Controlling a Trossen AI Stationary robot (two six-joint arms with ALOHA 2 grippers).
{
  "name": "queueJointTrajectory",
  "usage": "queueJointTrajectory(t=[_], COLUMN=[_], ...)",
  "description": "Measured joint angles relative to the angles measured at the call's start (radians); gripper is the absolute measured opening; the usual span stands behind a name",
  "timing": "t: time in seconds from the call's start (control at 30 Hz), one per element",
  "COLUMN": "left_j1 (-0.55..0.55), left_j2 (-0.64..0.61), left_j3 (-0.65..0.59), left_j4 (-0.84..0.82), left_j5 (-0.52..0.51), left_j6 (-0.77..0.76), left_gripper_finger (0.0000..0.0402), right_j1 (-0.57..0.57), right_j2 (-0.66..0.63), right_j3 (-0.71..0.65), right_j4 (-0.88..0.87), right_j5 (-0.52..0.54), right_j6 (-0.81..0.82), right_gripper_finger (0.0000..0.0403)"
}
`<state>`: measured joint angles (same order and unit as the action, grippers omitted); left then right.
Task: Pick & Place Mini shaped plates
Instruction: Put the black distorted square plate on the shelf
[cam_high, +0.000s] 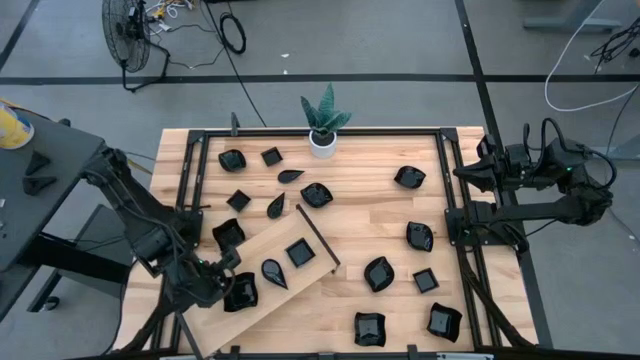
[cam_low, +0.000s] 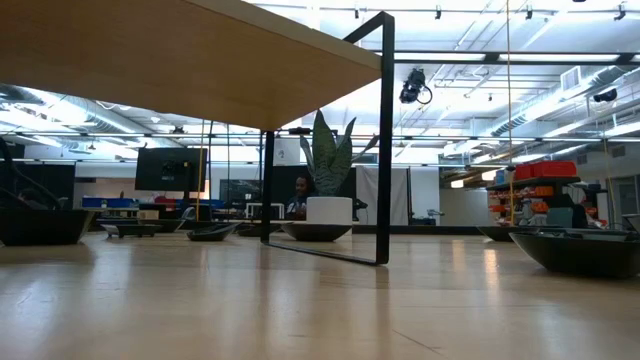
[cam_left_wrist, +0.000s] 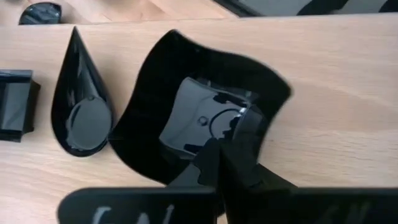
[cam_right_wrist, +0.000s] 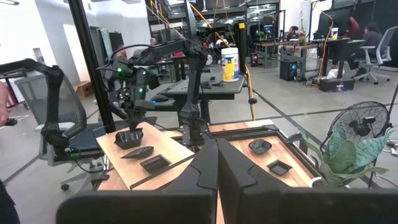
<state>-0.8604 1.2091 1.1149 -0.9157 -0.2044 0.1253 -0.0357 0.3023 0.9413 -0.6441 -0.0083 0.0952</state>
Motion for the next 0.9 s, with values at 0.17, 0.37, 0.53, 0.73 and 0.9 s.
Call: queueJointTrajectory(t=[0.17,0.37,0.53,0.73,0.9], left_j1=[0.0,0.006,0.006,0.005,0.004], left_j2=[0.016,0.043,0.067,0.07,0.07], left_j3=[0.0,0.0,0.0,0.0,0.0], left_j4=[0.0,0.0,0.002,-0.001,-0.01], left_j5=[-0.036,-0.022,0.016,0.071,0.097], left_j6=[0.003,0.043,0.044,0.029,0.016], left_gripper_finger=[0.0005,0.0005,0.0005,0.0004,0.0007], right_j1=[0.0,0.0,0.0,0.0,0.0], right_j2=[0.0,0.0,0.0,0.0,0.0], right_j3=[0.0,0.0,0.0,0.0,0.0], right_j4=[0.0,0.0,0.0,0.0,0.0], right_j5=[0.0,0.0,0.0,0.0,0.0], right_j6=[0.0,0.0,0.0,0.0,0.0], right_gripper_finger=[0.0002,0.0002,0.0002,0.0002,0.0002])
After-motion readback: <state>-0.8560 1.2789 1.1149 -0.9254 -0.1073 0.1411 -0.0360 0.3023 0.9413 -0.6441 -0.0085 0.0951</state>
